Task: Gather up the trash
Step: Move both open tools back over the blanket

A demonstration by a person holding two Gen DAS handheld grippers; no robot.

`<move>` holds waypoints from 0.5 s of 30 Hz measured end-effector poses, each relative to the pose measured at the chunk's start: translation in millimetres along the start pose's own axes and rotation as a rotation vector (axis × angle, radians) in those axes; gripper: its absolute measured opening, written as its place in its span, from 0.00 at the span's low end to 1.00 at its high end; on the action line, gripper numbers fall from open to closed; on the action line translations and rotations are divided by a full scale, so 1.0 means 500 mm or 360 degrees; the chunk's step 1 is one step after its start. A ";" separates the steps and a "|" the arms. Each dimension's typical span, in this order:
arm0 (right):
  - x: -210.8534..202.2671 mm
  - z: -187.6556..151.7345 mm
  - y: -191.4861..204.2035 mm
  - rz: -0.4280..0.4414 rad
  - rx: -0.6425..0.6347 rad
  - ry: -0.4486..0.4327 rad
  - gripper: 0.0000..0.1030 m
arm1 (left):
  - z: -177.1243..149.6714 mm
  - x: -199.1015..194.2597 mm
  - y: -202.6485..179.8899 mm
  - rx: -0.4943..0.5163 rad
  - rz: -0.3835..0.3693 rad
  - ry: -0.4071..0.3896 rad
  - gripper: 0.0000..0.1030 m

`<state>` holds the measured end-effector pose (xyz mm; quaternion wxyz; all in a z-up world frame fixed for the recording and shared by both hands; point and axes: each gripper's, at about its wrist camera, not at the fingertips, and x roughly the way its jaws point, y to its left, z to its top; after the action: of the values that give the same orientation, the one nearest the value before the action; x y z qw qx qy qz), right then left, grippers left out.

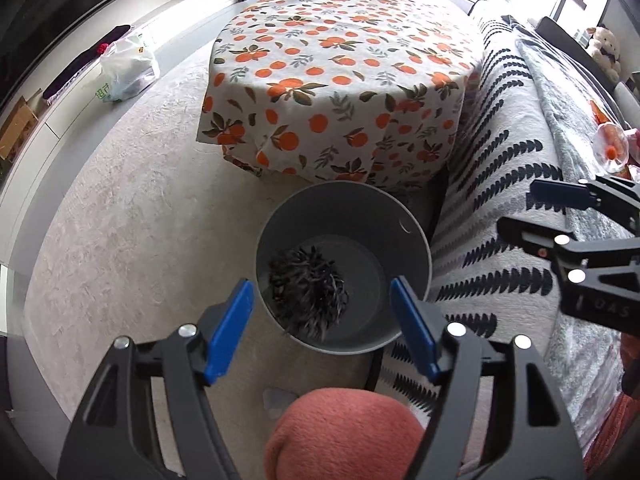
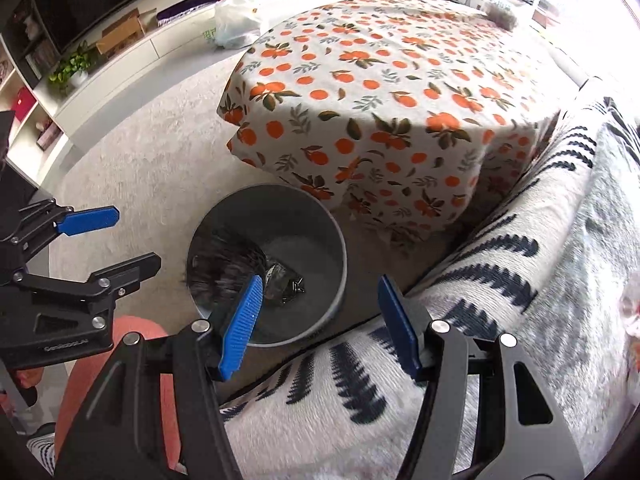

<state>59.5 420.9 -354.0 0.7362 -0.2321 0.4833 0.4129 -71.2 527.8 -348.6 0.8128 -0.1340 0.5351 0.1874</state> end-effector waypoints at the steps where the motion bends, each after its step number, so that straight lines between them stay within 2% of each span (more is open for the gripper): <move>1: -0.014 -0.006 -0.010 -0.0002 0.0018 -0.0011 0.57 | -0.001 -0.006 -0.007 0.0008 0.0002 0.0001 0.69; 5: -0.070 -0.031 -0.049 -0.0022 0.0075 -0.0042 0.57 | -0.001 -0.040 -0.047 0.0037 0.0006 -0.0002 0.69; 7: -0.103 -0.052 -0.074 -0.0045 0.0111 -0.0056 0.62 | 0.002 -0.062 -0.076 0.0063 0.0003 -0.0005 0.70; 15: -0.285 -0.177 -0.226 -0.0213 0.0338 -0.0139 0.68 | 0.022 -0.160 -0.251 0.0239 -0.0080 -0.0085 0.73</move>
<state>79.8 238.2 -269.4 0.8029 -0.1664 0.4753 0.3190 -34.7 407.2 -268.6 0.8390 -0.0810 0.5223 0.1296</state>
